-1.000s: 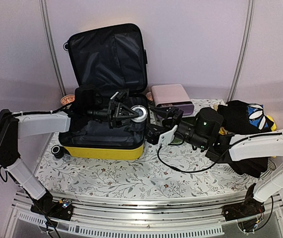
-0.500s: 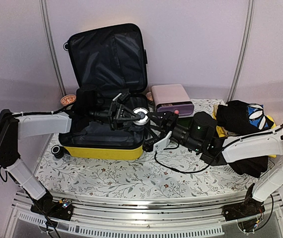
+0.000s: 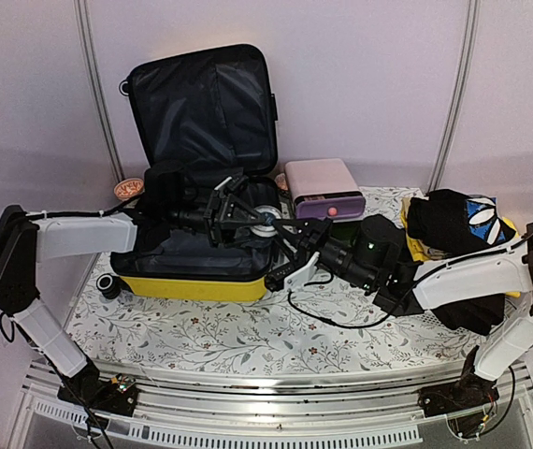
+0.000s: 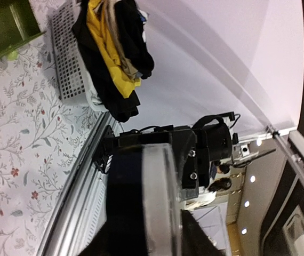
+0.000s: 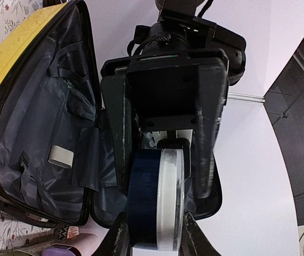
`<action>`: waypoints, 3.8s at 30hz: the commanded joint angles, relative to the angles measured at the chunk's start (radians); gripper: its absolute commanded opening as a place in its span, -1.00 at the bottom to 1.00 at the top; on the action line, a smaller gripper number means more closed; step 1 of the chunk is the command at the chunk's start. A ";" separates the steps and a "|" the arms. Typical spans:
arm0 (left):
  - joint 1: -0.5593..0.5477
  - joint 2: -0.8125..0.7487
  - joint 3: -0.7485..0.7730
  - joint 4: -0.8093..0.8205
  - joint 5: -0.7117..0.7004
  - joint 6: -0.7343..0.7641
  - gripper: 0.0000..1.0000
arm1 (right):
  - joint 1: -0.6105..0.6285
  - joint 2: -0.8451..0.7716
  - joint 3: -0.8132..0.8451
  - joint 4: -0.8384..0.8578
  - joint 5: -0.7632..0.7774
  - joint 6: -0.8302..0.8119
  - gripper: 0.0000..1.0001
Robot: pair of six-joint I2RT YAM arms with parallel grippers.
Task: Open, take out, and arrange the luggage
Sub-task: Pass from the left arm to the right, then place the makeup in the drawer.
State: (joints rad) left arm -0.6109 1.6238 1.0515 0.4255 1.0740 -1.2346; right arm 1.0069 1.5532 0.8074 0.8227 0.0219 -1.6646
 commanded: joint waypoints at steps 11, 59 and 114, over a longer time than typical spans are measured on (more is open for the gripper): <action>0.109 -0.131 -0.017 -0.199 -0.193 0.253 0.97 | 0.018 -0.158 -0.026 -0.380 0.216 0.305 -0.92; 0.197 -0.213 -0.051 -0.407 -0.254 0.382 0.97 | -0.450 0.599 0.693 -1.152 0.563 0.938 -0.59; 0.227 0.792 0.947 -0.852 -1.212 0.899 0.91 | -0.430 -0.213 0.329 -0.845 -0.530 1.398 0.98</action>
State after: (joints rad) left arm -0.3801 2.3405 1.9297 -0.3714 -0.0811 -0.3439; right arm 0.5751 1.3712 1.1580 -0.1055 -0.4717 -0.3290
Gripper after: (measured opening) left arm 0.972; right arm 0.988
